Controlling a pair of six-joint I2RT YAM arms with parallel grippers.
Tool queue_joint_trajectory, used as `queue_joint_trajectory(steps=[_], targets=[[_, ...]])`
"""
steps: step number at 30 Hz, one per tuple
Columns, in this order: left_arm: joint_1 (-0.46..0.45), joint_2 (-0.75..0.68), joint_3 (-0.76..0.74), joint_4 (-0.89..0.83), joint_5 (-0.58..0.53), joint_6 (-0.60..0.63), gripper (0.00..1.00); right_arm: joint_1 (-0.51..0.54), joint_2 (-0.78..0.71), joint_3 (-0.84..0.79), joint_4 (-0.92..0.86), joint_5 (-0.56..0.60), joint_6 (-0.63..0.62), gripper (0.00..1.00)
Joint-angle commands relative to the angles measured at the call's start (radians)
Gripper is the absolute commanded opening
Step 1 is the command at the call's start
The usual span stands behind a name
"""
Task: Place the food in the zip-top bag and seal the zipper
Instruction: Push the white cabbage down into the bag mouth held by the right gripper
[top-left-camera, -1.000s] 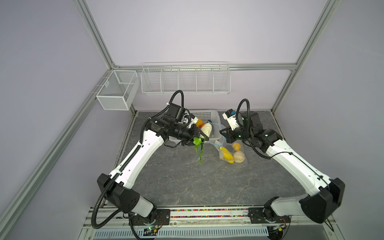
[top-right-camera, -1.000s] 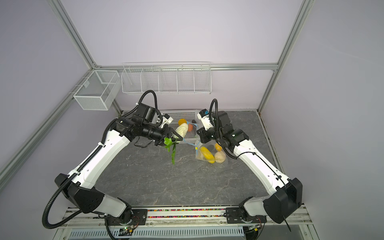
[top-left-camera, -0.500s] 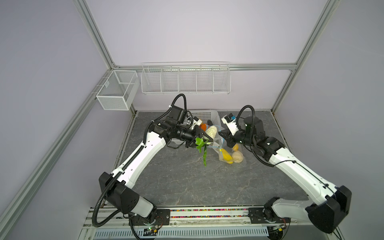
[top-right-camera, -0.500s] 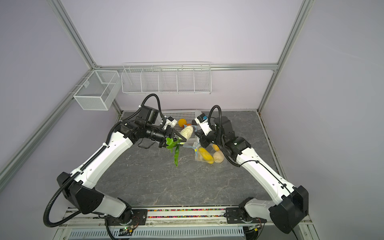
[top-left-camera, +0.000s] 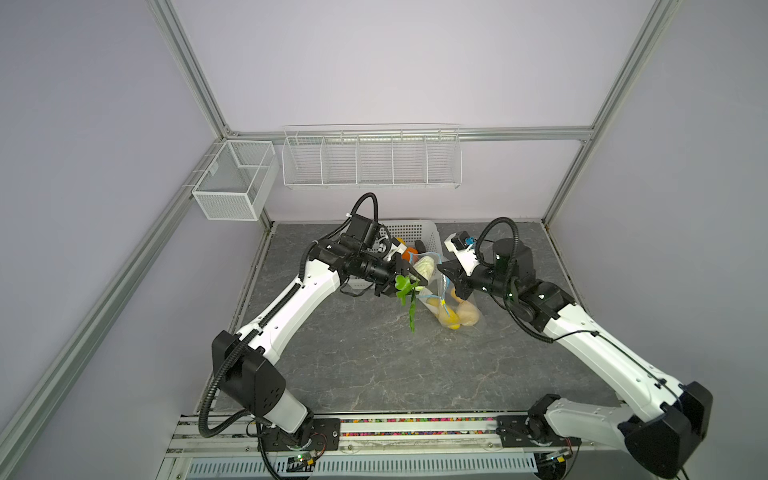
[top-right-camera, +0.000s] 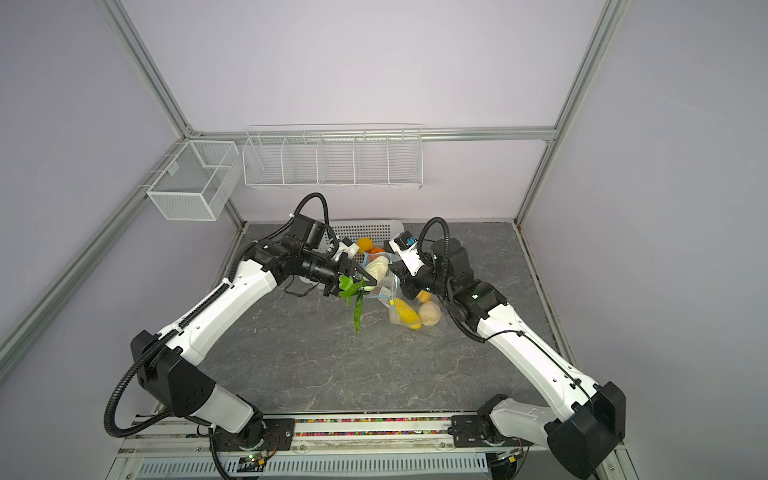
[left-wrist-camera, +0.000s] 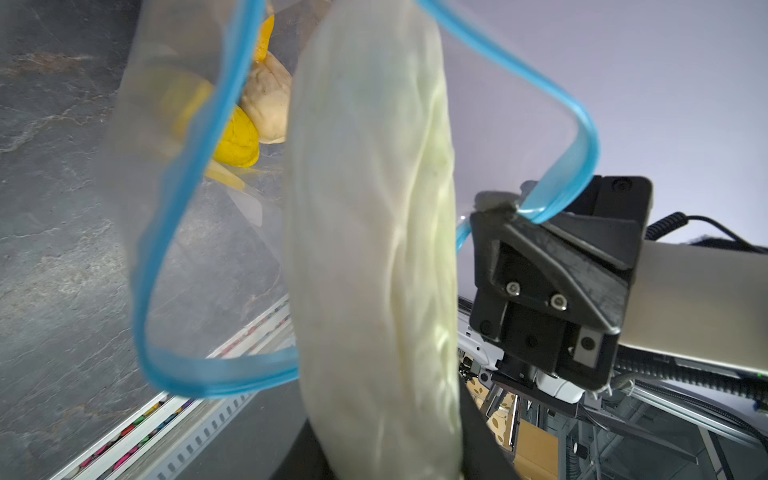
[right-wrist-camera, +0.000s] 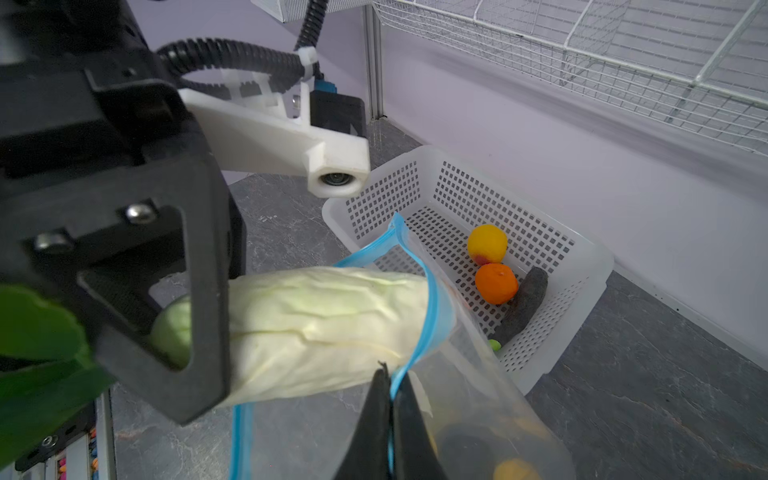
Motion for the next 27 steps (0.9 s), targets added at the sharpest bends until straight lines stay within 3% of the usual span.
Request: queue_joint_trajectory(steps=[1,12,22,27], targets=[[0.017,0.028,0.002,-0.022,-0.008,0.017,0.32,0.016,-0.033,-0.024,0.069,-0.016,-0.038,0.07],[0.018,0.101,0.089,-0.061,-0.021,0.033,0.37,0.037,-0.044,-0.042,0.077,-0.018,-0.045,0.07],[0.018,0.125,0.097,-0.064,-0.027,0.033,0.57,0.043,-0.043,-0.05,0.093,-0.018,-0.041,0.07],[0.018,0.137,0.108,-0.069,-0.025,0.036,0.59,0.043,-0.042,-0.051,0.093,-0.017,-0.04,0.07]])
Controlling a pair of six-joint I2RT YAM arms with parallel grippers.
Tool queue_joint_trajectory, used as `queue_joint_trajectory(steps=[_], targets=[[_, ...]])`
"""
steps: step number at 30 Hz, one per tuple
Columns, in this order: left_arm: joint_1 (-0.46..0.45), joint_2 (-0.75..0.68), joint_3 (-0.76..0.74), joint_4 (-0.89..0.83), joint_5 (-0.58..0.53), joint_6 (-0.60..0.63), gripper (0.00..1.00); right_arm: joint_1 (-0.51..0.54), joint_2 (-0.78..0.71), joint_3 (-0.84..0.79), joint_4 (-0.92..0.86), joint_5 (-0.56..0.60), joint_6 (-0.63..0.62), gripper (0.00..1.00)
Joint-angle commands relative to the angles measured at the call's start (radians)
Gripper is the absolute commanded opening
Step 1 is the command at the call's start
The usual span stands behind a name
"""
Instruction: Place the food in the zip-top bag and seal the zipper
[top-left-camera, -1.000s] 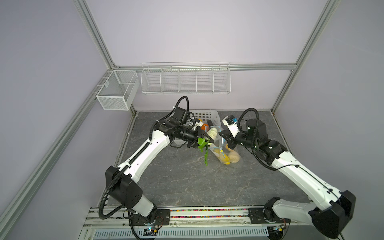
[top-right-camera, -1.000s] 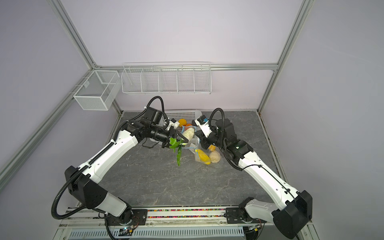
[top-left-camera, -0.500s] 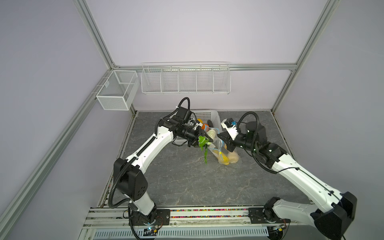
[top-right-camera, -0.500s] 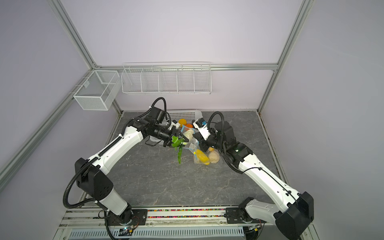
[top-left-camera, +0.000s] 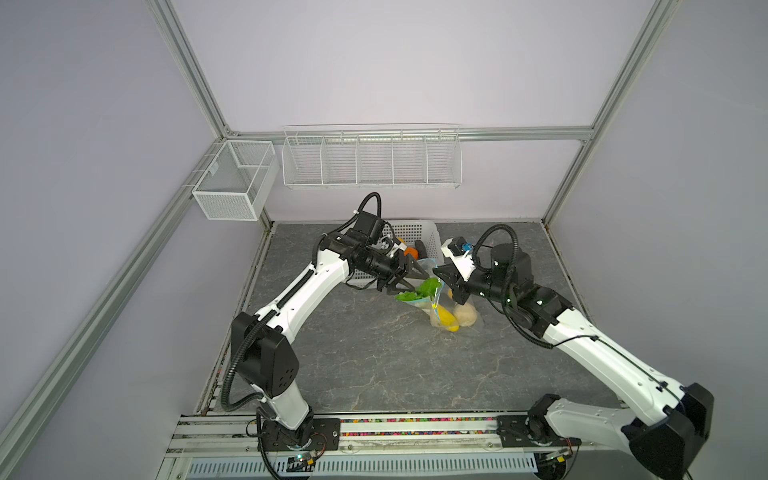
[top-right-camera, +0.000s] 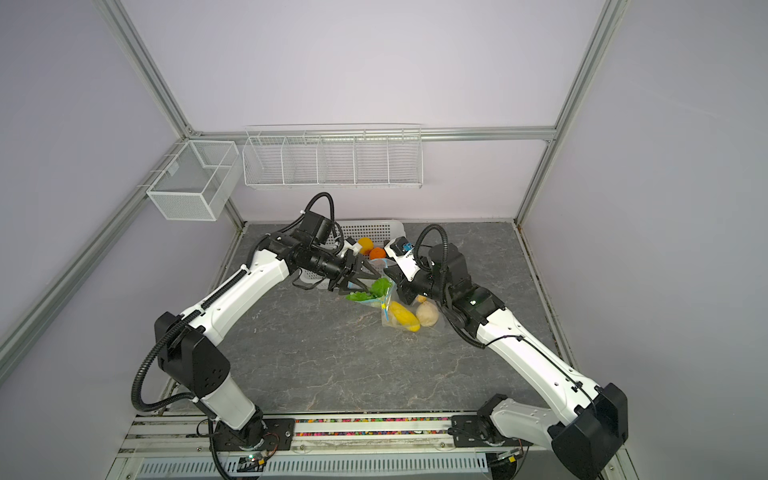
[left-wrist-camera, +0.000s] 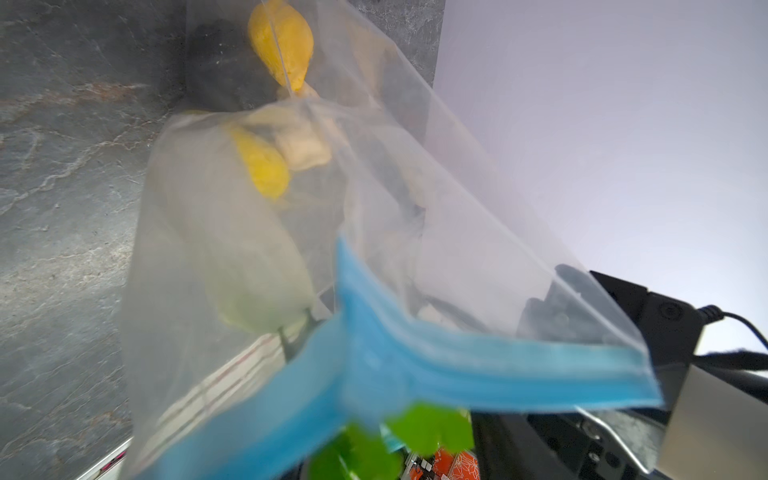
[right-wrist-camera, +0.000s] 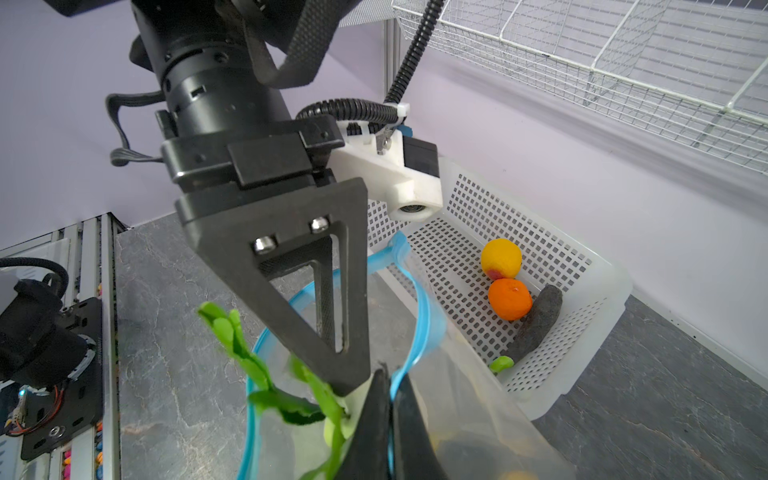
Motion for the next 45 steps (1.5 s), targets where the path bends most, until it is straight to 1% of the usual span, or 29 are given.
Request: queue_joint_trajectory(steps=[1,5,7,10,13,14,15,17,20,22,25,27,34,38,40,42,45], targets=[[0.003,0.013,0.034,-0.026,-0.007,0.009,0.59,0.007,-0.022,-0.017,0.049,-0.016,-0.025,0.07],[0.004,0.008,0.037,-0.036,-0.012,0.014,0.59,0.007,-0.02,-0.019,0.051,-0.016,-0.016,0.07],[0.011,-0.006,0.044,-0.058,-0.034,0.028,0.59,0.007,-0.022,-0.019,0.05,-0.014,-0.012,0.07],[0.039,-0.041,0.069,-0.131,-0.117,0.081,0.58,0.008,-0.026,-0.019,0.049,-0.007,-0.01,0.07],[0.07,-0.078,0.085,-0.206,-0.268,0.159,0.57,0.007,-0.027,-0.019,0.055,-0.008,-0.008,0.07],[0.072,-0.086,0.081,-0.216,-0.309,0.182,0.56,0.007,-0.025,-0.017,0.056,-0.009,-0.008,0.07],[0.072,-0.092,0.07,-0.213,-0.325,0.198,0.55,0.007,-0.022,-0.014,0.055,-0.01,-0.008,0.07],[0.072,-0.104,0.017,-0.168,-0.313,0.215,0.54,0.007,-0.019,-0.01,0.051,-0.012,-0.008,0.07],[0.07,-0.098,-0.033,-0.129,-0.293,0.239,0.49,0.009,-0.015,-0.005,0.053,-0.016,-0.008,0.07],[0.066,-0.087,-0.045,-0.115,-0.283,0.247,0.46,0.008,-0.012,-0.003,0.056,-0.018,-0.005,0.07],[0.049,-0.077,-0.049,-0.101,-0.279,0.265,0.46,0.007,-0.006,-0.003,0.056,-0.017,-0.001,0.07],[0.047,-0.067,-0.057,-0.106,-0.283,0.277,0.43,0.007,-0.003,-0.002,0.057,-0.018,0.003,0.07],[0.046,-0.075,-0.072,-0.088,-0.276,0.259,0.19,0.007,0.008,0.02,0.039,-0.013,0.001,0.07],[0.038,-0.081,-0.05,-0.09,-0.26,0.23,0.11,0.007,-0.006,0.017,0.036,0.003,-0.006,0.07],[0.03,-0.08,-0.028,-0.101,-0.259,0.223,0.09,0.007,-0.014,0.015,0.033,0.012,-0.009,0.07],[0.017,-0.078,0.001,-0.118,-0.271,0.21,0.01,0.008,-0.022,0.022,0.021,0.023,-0.006,0.07],[-0.008,-0.067,0.056,-0.132,-0.275,0.187,0.0,0.007,-0.025,0.051,-0.028,0.085,0.024,0.07]])
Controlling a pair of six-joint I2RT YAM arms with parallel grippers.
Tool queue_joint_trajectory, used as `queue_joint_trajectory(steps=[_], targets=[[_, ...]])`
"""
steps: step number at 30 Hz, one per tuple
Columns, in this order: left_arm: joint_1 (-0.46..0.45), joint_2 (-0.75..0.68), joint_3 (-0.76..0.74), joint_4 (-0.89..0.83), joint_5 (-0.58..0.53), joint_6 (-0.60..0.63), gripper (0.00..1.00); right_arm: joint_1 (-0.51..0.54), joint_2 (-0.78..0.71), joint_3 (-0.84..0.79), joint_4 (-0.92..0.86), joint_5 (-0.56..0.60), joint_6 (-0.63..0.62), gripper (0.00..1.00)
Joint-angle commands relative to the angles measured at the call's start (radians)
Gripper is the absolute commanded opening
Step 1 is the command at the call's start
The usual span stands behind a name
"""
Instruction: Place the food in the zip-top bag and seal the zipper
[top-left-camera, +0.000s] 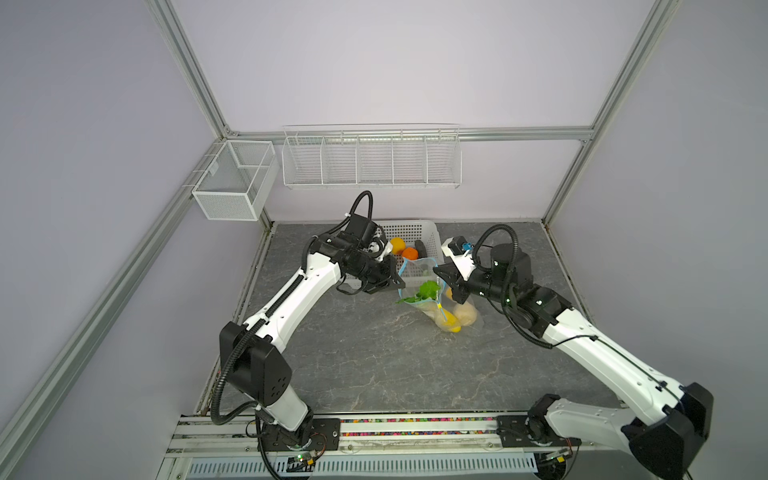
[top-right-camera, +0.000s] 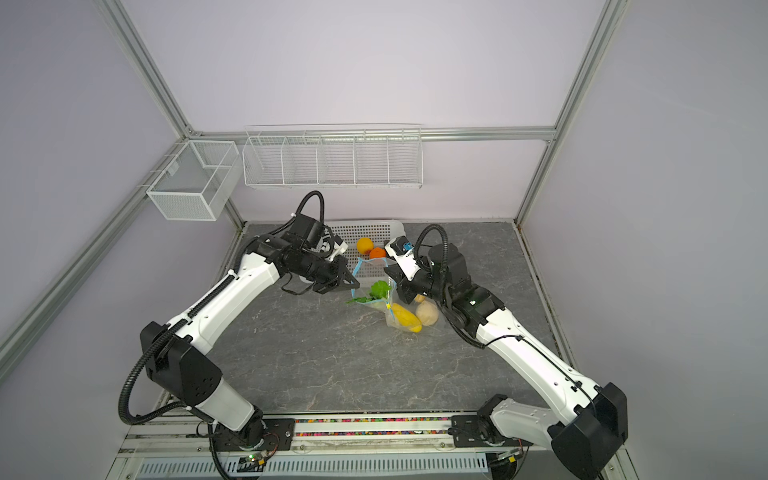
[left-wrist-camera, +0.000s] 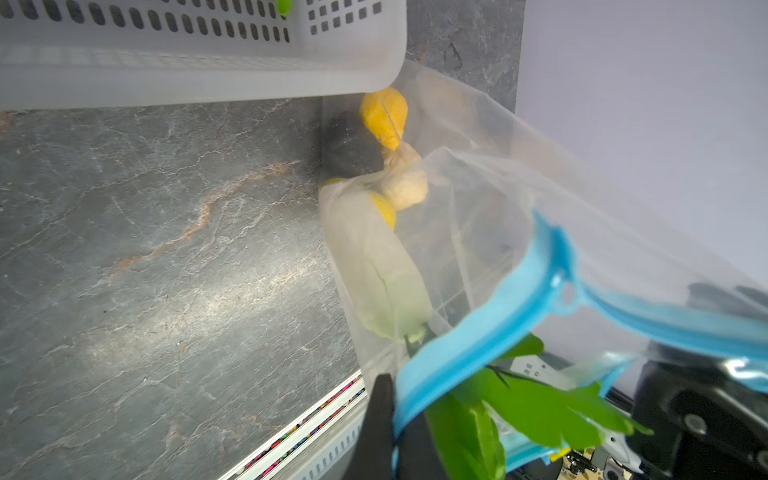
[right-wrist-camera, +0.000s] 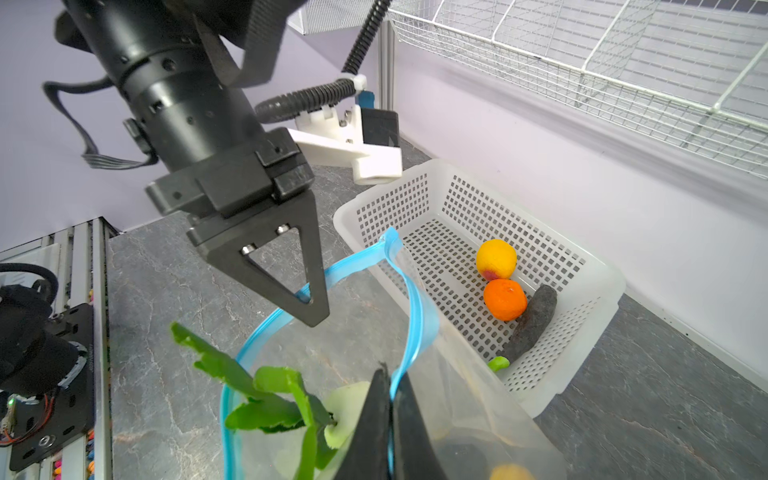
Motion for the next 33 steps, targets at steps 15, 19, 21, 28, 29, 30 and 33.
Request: queue_joint_trajectory(steps=[15,19,21,28,29,30,33], targets=[[-0.156,0.058,0.31,-0.014,-0.056,-0.181,0.0,-0.011,-0.11,0.153,-0.199,0.313,0.042,0.07],[-0.17,0.066,0.363,0.005,-0.062,-0.21,0.0,-0.025,-0.127,0.17,-0.209,0.352,0.059,0.07],[-0.176,0.071,0.363,0.024,-0.059,-0.223,0.0,-0.034,-0.136,0.173,-0.208,0.357,0.072,0.07],[-0.205,0.127,0.342,0.15,-0.033,-0.284,0.0,-0.057,-0.162,0.199,-0.263,0.465,0.119,0.07],[-0.216,0.146,0.35,0.171,-0.027,-0.29,0.0,-0.061,-0.169,0.202,-0.273,0.472,0.118,0.06],[-0.227,0.17,0.366,0.185,-0.022,-0.296,0.0,-0.066,-0.177,0.203,-0.281,0.478,0.118,0.07],[-0.256,0.239,0.42,0.204,-0.004,-0.299,0.0,-0.075,-0.199,0.206,-0.292,0.481,0.114,0.07]])
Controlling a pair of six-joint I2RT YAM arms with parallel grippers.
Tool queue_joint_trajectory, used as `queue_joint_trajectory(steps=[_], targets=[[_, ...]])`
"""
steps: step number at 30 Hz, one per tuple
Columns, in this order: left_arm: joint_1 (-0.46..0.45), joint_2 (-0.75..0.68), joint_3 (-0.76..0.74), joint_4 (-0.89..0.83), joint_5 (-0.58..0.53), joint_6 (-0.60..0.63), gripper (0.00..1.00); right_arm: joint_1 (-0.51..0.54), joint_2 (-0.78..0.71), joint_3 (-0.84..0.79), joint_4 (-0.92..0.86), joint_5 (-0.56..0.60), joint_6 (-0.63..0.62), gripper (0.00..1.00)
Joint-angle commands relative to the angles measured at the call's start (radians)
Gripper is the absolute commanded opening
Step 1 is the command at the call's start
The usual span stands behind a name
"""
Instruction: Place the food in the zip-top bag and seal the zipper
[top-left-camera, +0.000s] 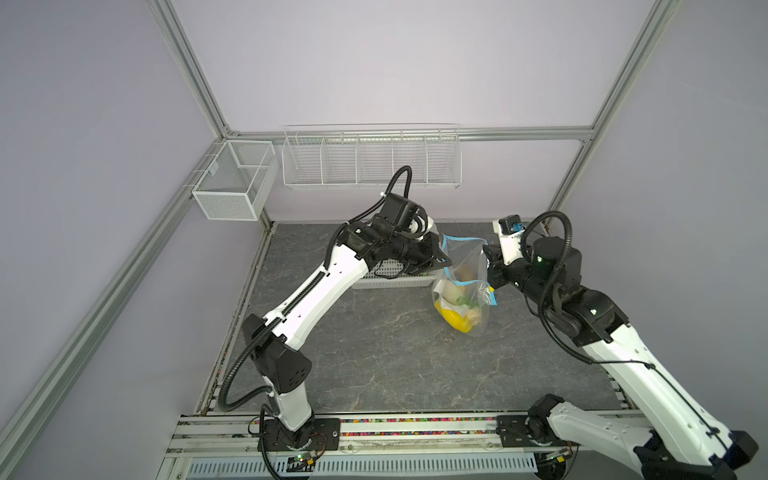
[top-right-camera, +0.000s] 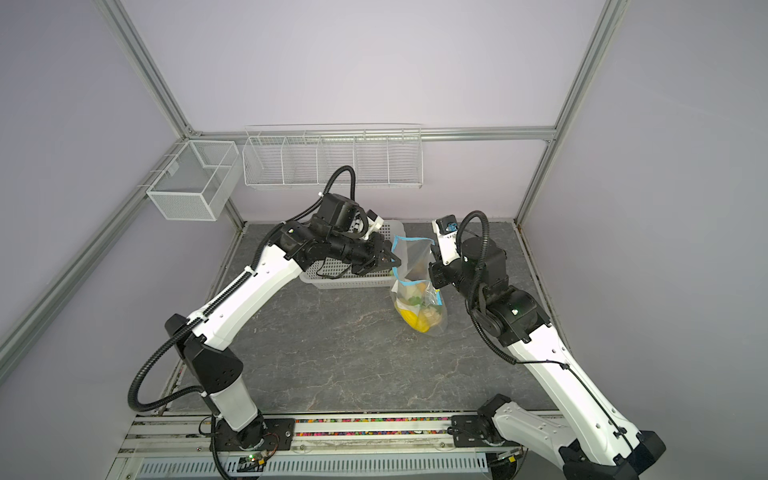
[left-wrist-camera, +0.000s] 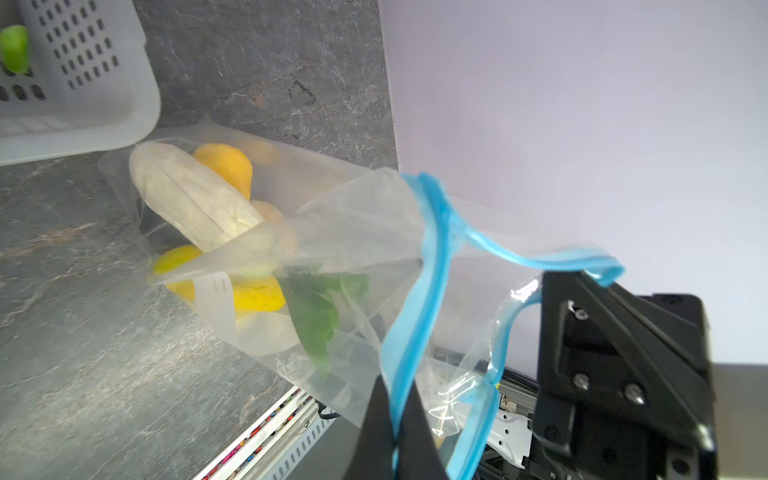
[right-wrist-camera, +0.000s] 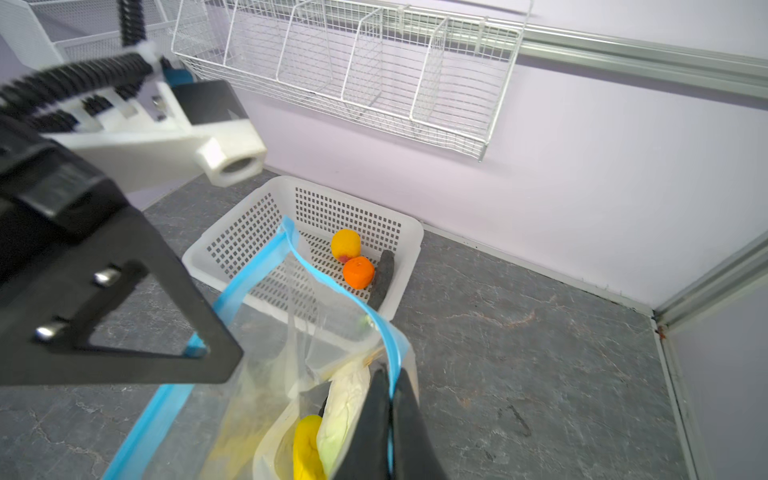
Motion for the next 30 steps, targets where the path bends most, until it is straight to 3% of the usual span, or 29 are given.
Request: queue_joint_trajectory(steps=[1,4,13,16,24,30], targets=[[-0.03,0.075,0.063,0.057,0.031,-0.024,0.0,-0.011,-0.043,0.035,-0.002,0.041,0.01,0.06],[-0.038,0.094,0.027,0.089,0.048,-0.025,0.0,-0.011,-0.044,0.036,-0.018,0.025,0.01,0.06],[-0.004,0.014,-0.264,0.255,0.04,-0.05,0.0,-0.009,-0.024,-0.069,-0.046,-0.091,0.059,0.07],[0.022,-0.019,-0.337,0.298,0.023,-0.056,0.05,-0.005,-0.006,-0.09,-0.047,-0.123,0.081,0.06],[0.078,-0.067,-0.414,0.309,-0.025,-0.04,0.29,0.01,0.074,-0.095,0.001,-0.205,0.144,0.07],[0.138,-0.092,-0.381,0.199,-0.173,0.071,0.51,0.019,0.128,-0.102,0.038,-0.233,0.159,0.07]])
